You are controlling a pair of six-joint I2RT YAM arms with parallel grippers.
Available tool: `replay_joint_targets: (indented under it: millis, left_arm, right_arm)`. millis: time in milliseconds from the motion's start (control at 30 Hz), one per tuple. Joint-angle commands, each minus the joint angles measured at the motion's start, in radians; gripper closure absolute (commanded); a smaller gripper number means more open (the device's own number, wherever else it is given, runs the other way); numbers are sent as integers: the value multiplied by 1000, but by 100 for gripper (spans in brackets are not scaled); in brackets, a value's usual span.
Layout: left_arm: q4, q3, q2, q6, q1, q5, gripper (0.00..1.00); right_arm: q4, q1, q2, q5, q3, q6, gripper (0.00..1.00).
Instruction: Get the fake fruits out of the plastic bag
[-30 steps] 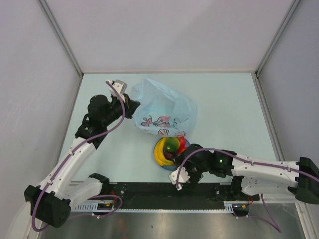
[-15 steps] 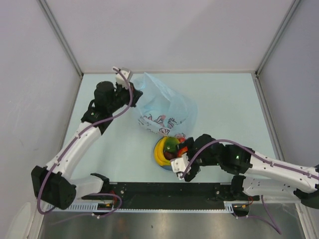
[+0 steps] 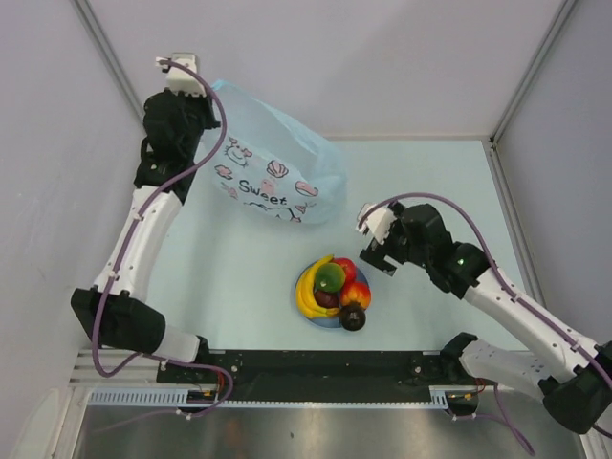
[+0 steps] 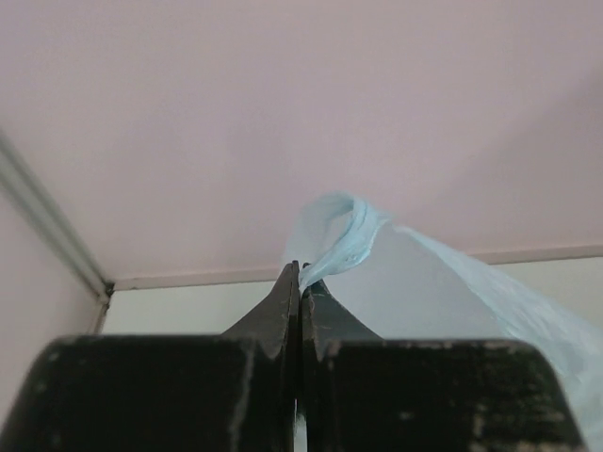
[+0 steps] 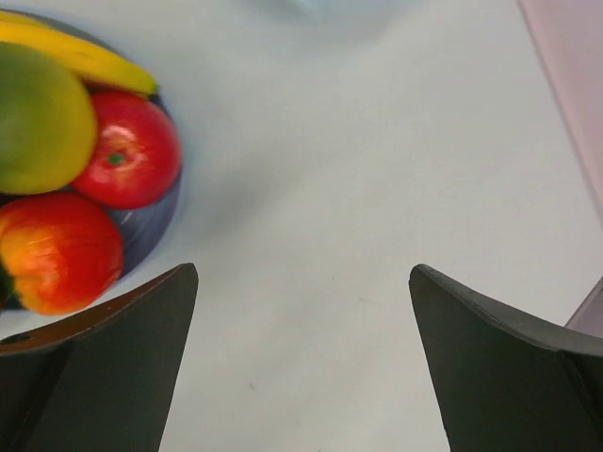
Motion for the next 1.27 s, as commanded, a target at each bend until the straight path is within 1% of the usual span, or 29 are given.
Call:
replay_joint_targets:
  millis: [0, 67, 100, 133, 200, 233, 267, 300, 333, 367, 400, 433, 567, 600, 667, 700, 833, 967, 1033, 1100, 1200, 1233]
  left_arm:
    - [-10, -153, -141, 18, 46, -52, 99]
    - [9, -252, -194, -4, 51, -85, 98]
    - [16, -345, -215, -4, 51, -88, 90]
    - [24, -381, -246, -2, 51, -79, 89]
    - [45, -450, -252, -25, 51, -68, 88]
    - [50, -461, -241, -24, 51, -81, 89]
    - [52, -462, -226, -22, 49, -126, 89]
    - [50, -444, -217, -24, 51, -146, 76]
    - [46, -432, -209, -24, 52, -156, 56]
    - [38, -417, -205, -24, 55, -148, 37]
    - [29, -392, -206, -24, 57, -138, 3]
    - [21, -384, -215, -22, 58, -118, 0]
    - [-25, -331, -283, -30, 60, -32, 0]
    - [-37, -309, -315, -30, 60, 26, 0]
    - [-69, -298, -347, -29, 60, 62, 0]
    - [-82, -294, -381, -29, 60, 112, 0]
    - [-155, -300, -467, -19, 60, 128, 0]
    - [-223, -358, -556, 53, 60, 131, 0]
    - [-258, -432, -609, 82, 60, 155, 0]
    - [-295, -496, -637, 80, 60, 166, 0]
    - [-315, -563, -685, 71, 60, 221, 0]
    - [-316, -576, -692, 58, 60, 237, 0]
  right_arm:
    - [40, -99, 49, -14, 30, 207, 0]
    - [58, -129, 61, -21, 30, 238, 0]
    - [63, -132, 62, -28, 27, 241, 0]
    - [85, -135, 59, -26, 26, 253, 0]
    - [112, -138, 62, -25, 21, 282, 0]
    - [121, -138, 75, -22, 20, 293, 0]
    - [125, -140, 81, 7, 18, 301, 0]
    - [135, -141, 89, 32, 18, 314, 0]
    - [159, -146, 96, 61, 17, 349, 0]
    - [174, -147, 99, 127, 15, 368, 0]
    - [199, -158, 101, 159, 13, 394, 0]
    - [210, -163, 101, 185, 15, 411, 0]
    - [190, -169, 89, 258, 13, 420, 0]
    - [160, -169, 84, 268, 16, 419, 0]
    - [113, -166, 75, 293, 26, 429, 0]
    - [74, -166, 72, 304, 29, 442, 0]
    - [-5, -167, 47, 330, 35, 488, 0]
    - [-40, -204, 18, 298, 36, 511, 0]
    - [-71, -238, 0, 244, 49, 526, 0]
    - [-109, -287, -16, 201, 61, 537, 0]
    - [-141, -360, -19, 144, 58, 583, 1]
    - [-143, -382, -29, 102, 56, 598, 0]
